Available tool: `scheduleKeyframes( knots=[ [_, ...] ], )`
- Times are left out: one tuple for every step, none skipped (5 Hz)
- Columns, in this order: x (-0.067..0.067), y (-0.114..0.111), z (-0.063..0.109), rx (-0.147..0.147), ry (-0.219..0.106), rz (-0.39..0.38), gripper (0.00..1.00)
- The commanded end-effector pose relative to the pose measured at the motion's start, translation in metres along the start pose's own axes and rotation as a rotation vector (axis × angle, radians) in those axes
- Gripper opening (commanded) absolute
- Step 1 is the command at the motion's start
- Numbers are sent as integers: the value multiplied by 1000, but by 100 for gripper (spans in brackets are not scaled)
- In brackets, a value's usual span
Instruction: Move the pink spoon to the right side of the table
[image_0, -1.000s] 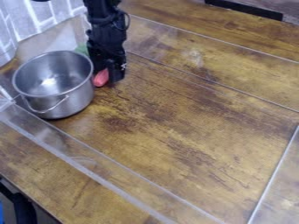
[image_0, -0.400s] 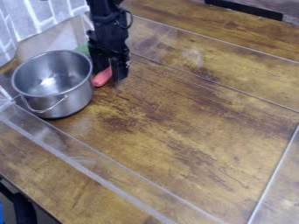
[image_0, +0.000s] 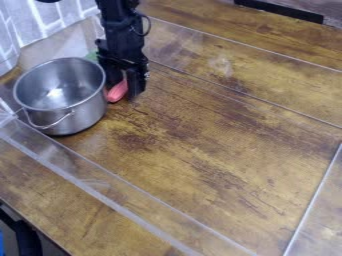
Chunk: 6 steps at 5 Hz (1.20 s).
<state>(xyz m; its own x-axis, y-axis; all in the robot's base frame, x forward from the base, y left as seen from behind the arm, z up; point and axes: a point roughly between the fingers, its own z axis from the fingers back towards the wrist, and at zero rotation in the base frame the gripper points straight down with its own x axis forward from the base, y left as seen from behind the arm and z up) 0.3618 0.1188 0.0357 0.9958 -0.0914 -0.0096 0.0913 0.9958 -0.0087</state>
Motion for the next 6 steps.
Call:
scheduleKeyframes(
  knots=[
    [12,-4,30,25,-76,-39,0],
    [12,-5,31,22,-79,-45,0],
    [12,-5,31,20,-81,-50,0],
    [9,4,32,17,-83,-60,0],
    [5,13,32,15,-85,-69,0],
    [12,10,23,15,-88,-42,0]
  ],
)
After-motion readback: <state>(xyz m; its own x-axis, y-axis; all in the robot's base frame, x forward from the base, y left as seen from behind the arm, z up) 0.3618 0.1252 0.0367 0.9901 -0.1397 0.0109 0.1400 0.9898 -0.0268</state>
